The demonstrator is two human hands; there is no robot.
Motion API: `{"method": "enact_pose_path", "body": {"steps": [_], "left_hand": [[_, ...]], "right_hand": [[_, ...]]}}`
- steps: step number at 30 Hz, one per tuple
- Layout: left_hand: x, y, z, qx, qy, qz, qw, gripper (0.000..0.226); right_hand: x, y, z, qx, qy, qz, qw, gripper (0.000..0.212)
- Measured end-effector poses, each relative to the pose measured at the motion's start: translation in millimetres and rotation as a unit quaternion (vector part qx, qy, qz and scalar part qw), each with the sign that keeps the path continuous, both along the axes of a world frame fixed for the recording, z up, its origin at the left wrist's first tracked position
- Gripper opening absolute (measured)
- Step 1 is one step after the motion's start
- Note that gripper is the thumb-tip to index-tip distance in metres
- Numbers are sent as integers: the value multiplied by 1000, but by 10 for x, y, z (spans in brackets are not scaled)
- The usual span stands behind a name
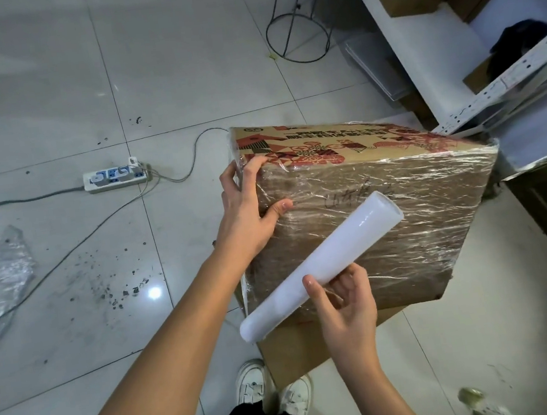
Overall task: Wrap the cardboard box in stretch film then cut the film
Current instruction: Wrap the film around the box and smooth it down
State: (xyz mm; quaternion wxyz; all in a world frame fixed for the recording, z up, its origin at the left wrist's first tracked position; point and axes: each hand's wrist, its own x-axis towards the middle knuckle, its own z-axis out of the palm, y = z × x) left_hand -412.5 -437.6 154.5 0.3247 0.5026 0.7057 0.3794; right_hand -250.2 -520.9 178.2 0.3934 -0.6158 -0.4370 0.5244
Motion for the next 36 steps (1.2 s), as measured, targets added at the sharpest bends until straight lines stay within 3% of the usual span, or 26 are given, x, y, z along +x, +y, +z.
{"method": "enact_pose_path", "body": {"steps": [7, 11, 21, 36], "left_hand": [[0, -7, 16, -1, 13, 0, 1000, 72], [5, -14, 10, -5, 16, 2, 1000, 73], [12, -29, 22, -13, 20, -7, 1000, 73], [-10, -60, 19, -13, 26, -12, 1000, 73]], "right_hand": [[-58, 73, 44, -10, 20, -43, 999, 35], [9, 152, 93, -20, -4, 8, 1000, 17], [163, 183, 159, -27, -91, 89, 992, 24], [7, 95, 59, -15, 30, 68, 997, 32]]}}
